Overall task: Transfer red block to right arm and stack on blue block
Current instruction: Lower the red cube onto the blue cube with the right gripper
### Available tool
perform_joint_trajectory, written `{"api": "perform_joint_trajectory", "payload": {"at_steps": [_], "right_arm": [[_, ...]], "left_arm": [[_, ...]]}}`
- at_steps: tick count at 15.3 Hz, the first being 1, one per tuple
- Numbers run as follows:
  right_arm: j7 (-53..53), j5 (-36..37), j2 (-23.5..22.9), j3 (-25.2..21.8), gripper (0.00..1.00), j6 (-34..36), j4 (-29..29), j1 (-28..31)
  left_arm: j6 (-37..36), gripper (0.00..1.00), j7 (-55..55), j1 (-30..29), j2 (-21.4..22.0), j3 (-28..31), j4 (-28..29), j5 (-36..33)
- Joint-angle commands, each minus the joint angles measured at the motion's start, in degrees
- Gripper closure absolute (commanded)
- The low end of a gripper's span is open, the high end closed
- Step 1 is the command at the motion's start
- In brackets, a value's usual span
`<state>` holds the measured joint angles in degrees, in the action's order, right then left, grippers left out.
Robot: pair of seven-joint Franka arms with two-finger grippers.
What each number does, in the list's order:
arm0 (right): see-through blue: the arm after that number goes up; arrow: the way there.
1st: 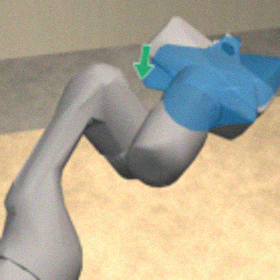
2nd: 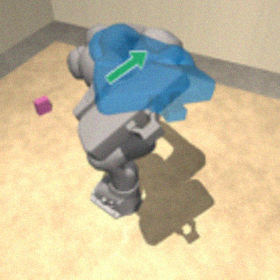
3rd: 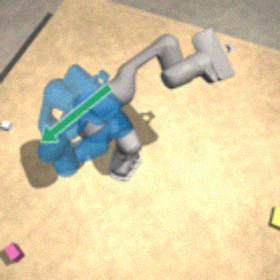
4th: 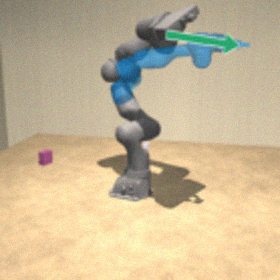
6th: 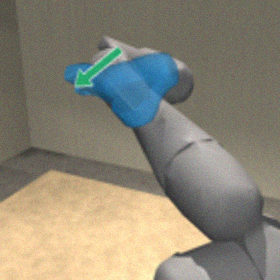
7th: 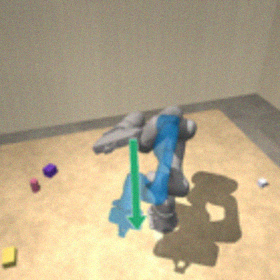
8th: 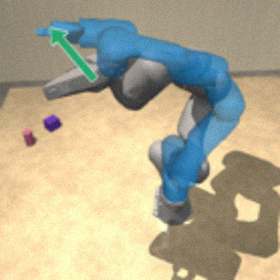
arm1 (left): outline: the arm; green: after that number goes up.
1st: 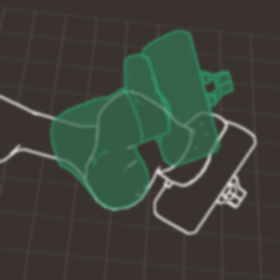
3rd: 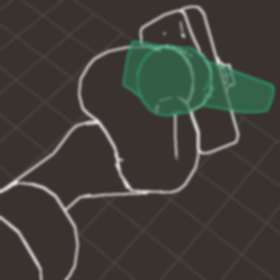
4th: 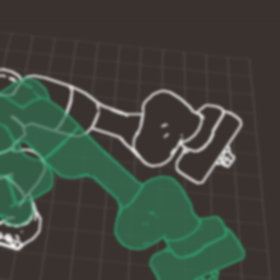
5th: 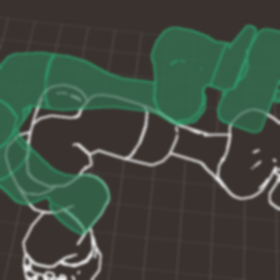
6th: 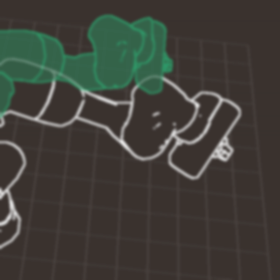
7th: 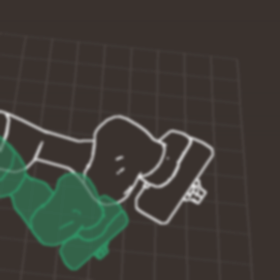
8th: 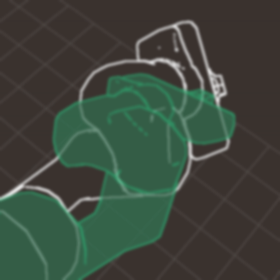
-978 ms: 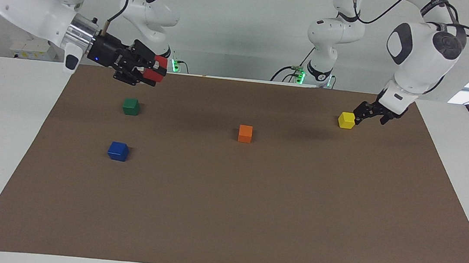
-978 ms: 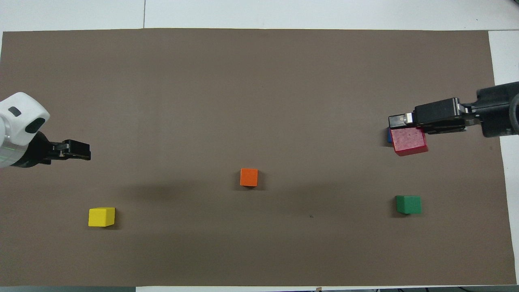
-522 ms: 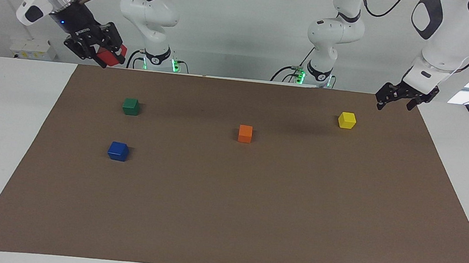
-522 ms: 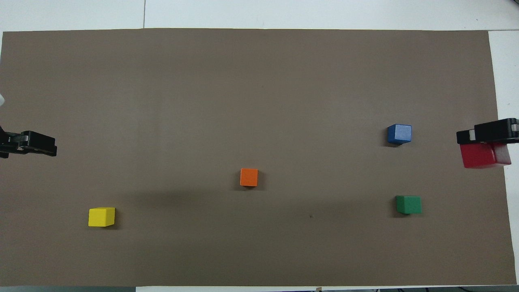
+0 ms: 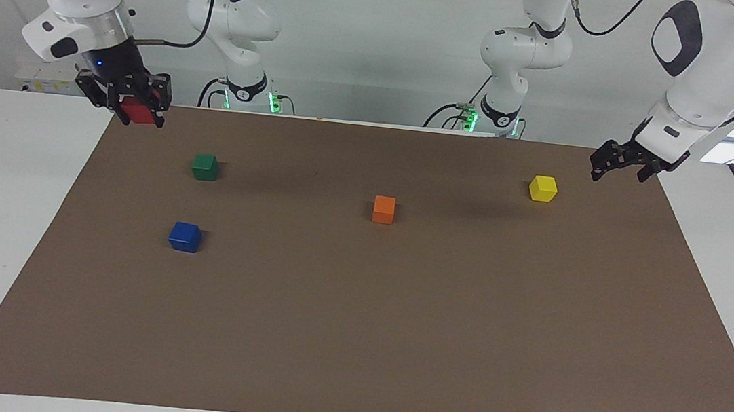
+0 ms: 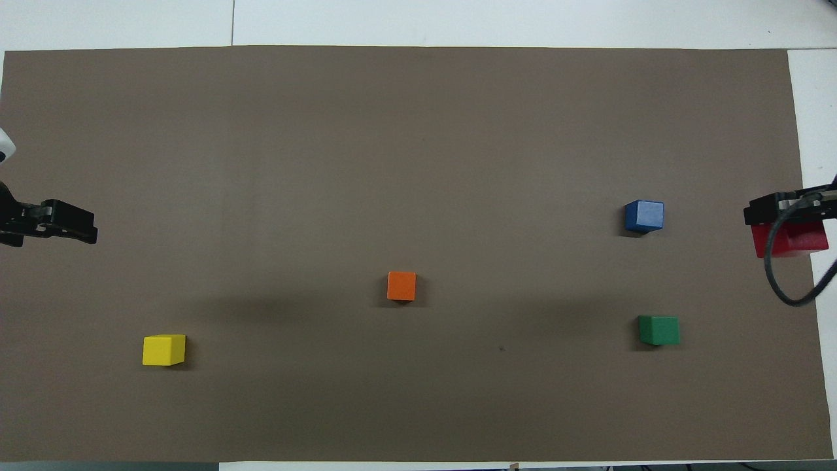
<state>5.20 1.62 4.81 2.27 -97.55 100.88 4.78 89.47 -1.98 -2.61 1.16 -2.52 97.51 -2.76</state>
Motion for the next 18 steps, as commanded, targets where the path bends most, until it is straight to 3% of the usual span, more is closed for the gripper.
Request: {"api": "perform_joint_trajectory", "payload": {"at_steps": [1,8,13,18], "right_arm": [[-1.4,2.5,-3.0,0.2,1.0,-5.4,1.6,-0.4],[-7.0,8.7,-11.5,0.3,1.0,-16.4,1.8,-2.2],[-7.7,9.1,-12.6,0.2,1.0,-27.2,8.0,-1.4],[-12.0,8.7,-15.6,0.2,1.0,-31.8,9.3,-1.4]], "left_arm": [[-1.1,0.0,-0.2,1.4,-1.1,0.6,-2.0,0.4],[-3.2,0.0,0.0,2.3,-2.7,0.6,-4.9,2.5],[-3.2,0.0,0.0,4.3,-2.0,0.2,-4.7,2.5],[-2.5,0.0,0.0,4.3,-2.0,1.4,-4.6,2.5]]}}
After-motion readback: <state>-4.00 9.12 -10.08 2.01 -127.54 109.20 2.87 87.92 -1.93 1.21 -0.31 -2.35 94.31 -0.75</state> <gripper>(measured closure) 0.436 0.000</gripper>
